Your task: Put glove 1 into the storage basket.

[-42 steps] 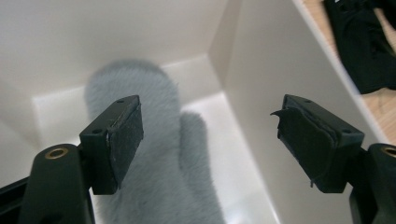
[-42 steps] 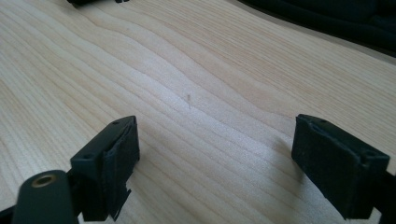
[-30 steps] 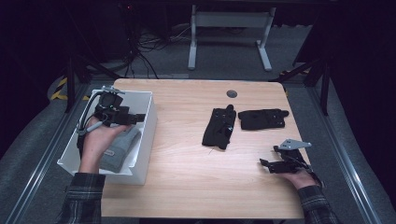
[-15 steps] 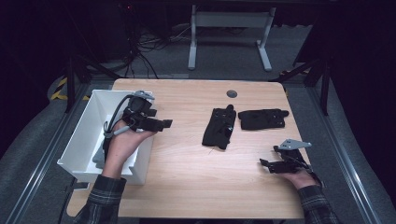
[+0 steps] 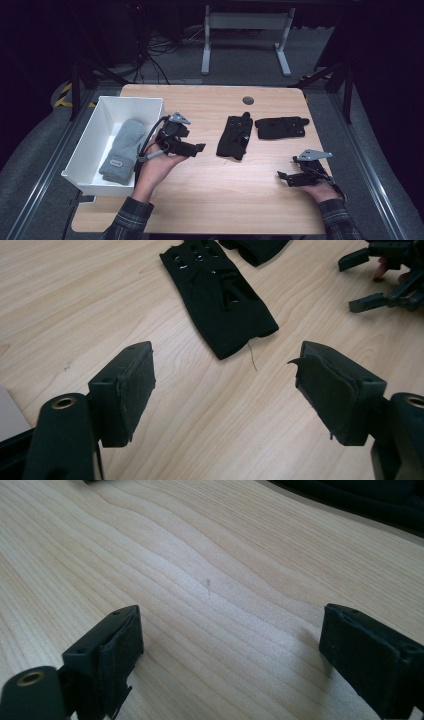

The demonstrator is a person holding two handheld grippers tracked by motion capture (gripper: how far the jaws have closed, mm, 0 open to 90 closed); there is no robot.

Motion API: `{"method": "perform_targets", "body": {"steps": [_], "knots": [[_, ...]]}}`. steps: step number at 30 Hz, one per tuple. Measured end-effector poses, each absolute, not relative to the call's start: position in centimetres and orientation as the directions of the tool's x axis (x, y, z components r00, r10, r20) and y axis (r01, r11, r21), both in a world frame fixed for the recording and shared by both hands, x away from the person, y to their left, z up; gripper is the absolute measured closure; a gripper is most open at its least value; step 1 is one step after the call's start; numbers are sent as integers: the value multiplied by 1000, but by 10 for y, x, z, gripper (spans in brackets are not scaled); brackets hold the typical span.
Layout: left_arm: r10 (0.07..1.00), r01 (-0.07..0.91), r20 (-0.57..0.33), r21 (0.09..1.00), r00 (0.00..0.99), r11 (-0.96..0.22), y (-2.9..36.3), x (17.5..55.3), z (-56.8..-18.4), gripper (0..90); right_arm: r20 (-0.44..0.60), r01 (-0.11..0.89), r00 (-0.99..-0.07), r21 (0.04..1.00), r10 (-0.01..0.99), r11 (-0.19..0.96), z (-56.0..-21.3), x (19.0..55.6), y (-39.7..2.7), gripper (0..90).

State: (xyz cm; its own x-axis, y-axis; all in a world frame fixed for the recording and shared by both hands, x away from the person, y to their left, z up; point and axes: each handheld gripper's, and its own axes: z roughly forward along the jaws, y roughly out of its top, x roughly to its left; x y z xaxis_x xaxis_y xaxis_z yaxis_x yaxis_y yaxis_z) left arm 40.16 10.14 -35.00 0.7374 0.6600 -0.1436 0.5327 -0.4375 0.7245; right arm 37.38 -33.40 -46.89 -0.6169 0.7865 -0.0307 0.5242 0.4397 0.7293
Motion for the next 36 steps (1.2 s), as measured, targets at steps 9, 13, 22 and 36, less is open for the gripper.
{"method": "perform_targets", "body": {"steps": [9,13,22,36], "knots": [[636,511,-119,714,762,-478,85,389,-384,237,-31,524,-618,730,786,440,-469,374,-334,110],[626,525,-129,687,769,-503,80,385,-404,219,-30,524,-618,730,786,440,-469,374,-334,110],[619,519,-85,641,780,-566,73,378,-449,179,-30,524,-617,730,786,439,-469,374,-334,112],[600,441,-18,697,800,-566,77,371,-477,60,-27,526,-618,729,785,439,-467,373,-333,163]]}}
